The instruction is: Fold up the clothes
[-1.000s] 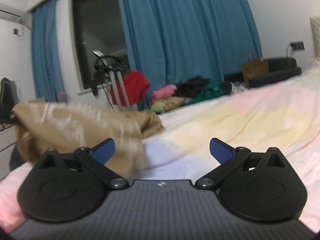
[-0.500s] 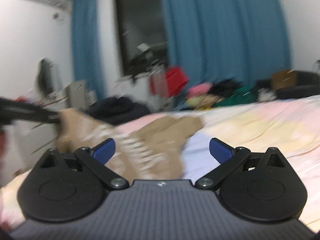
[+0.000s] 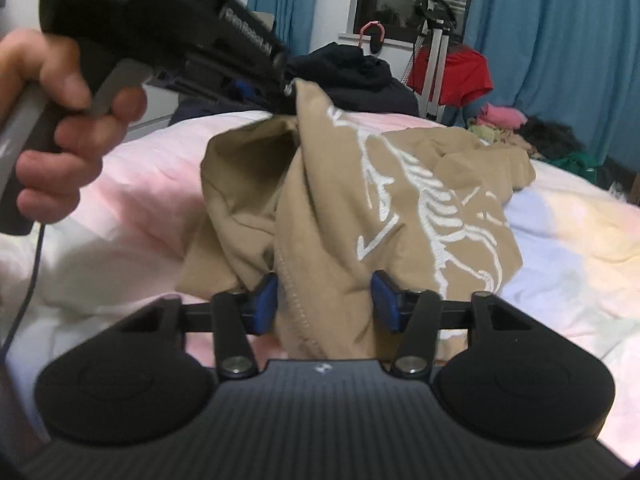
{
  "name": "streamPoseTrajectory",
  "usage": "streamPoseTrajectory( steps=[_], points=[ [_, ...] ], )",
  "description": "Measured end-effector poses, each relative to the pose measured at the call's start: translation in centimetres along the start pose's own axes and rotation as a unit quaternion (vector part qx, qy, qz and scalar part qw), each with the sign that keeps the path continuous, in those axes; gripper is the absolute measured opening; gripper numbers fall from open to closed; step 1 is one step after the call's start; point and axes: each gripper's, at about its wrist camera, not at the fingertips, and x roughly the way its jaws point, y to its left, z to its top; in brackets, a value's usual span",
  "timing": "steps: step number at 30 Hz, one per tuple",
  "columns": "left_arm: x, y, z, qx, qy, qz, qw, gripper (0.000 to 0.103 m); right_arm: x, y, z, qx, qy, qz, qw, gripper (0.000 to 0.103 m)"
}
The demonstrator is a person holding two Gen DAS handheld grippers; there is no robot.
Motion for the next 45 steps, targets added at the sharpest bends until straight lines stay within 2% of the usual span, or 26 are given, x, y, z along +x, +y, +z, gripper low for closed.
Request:
streamPoseTrajectory(
  steps=[3,5,8,12,15,18,20,22,23,26,33,36,40,41,45],
  points=[
    [1.2,0.9,0.0,-0.001,0.015,0.005,0.9999,0.012,-0.5,-2.2,0.5,0.058,-0.006,0.011,0.998,0.014],
    [1.5,1.2,0.1,0.002,0.022,-0.002,0.9997,0.015,-1.8,-3.9,0.8,0.101,-0.025,0.020,0.994,0.014],
    [1.3,0.7,0.1,0.020,0.021,-0.023,0.9993,0.021,-3.4,-6.5,1.0,0.145,-0.052,0.012,0.988,0.013],
    [0.7,-1.2,-0.2,0.033,0.005,-0.033,0.9989,0.030,-4.4,-10.3,1.9,0.190,-0.086,-0.028,0.978,0.013],
    [0.3,-2.9,-0.8,0.060,0.008,-0.049,0.9969,0.035,-4.4,-13.3,2.1,0.228,-0.089,-0.059,0.968,0.013],
    [-0.1,-4.3,-1.4,0.098,0.011,-0.066,0.9929,0.038,-3.0,-16.3,0.6,0.284,-0.061,-0.074,0.954,0.015],
    [-0.3,-5.2,-1.8,0.121,0.013,-0.070,0.9901,0.038,-1.6,-18.4,-1.5,0.344,-0.029,-0.064,0.936,0.015],
    [-0.5,-6.0,-2.2,0.140,0.016,-0.073,0.9874,0.037,-1.3,-19.5,-3.4,0.402,-0.009,-0.043,0.915,0.015],
    [-0.7,-6.4,-2.4,0.146,0.011,-0.072,0.9865,0.036,-1.4,-19.7,-3.9,0.418,-0.006,-0.035,0.908,0.015],
    [-1.0,-7.1,-2.9,0.161,0.008,-0.067,0.9847,0.037,-2.6,-19.4,-3.5,0.411,-0.028,-0.028,0.911,0.015],
    [1.5,-7.9,-3.9,0.189,0.021,-0.037,0.9811,0.042,-4.6,-17.5,-0.8,0.342,-0.104,-0.022,0.934,0.015],
    [2.2,-7.6,-4.4,0.209,0.027,-0.025,0.9772,0.043,-5.3,-16.8,-0.1,0.324,-0.137,-0.007,0.936,0.015],
    [1.5,-6.9,-3.5,0.182,0.010,-0.035,0.9827,0.014,-6.0,-16.3,0.5,0.307,-0.164,-0.004,0.937,0.013],
    [0.9,-6.6,-3.0,0.172,-0.004,-0.039,0.9843,0.011,-6.1,-16.1,0.6,0.301,-0.172,-0.007,0.938,0.013],
    [-1.7,-5.3,-1.1,0.127,-0.060,-0.063,0.9880,0.009,-6.0,-15.8,1.1,0.283,-0.188,-0.009,0.940,0.013]
  ],
)
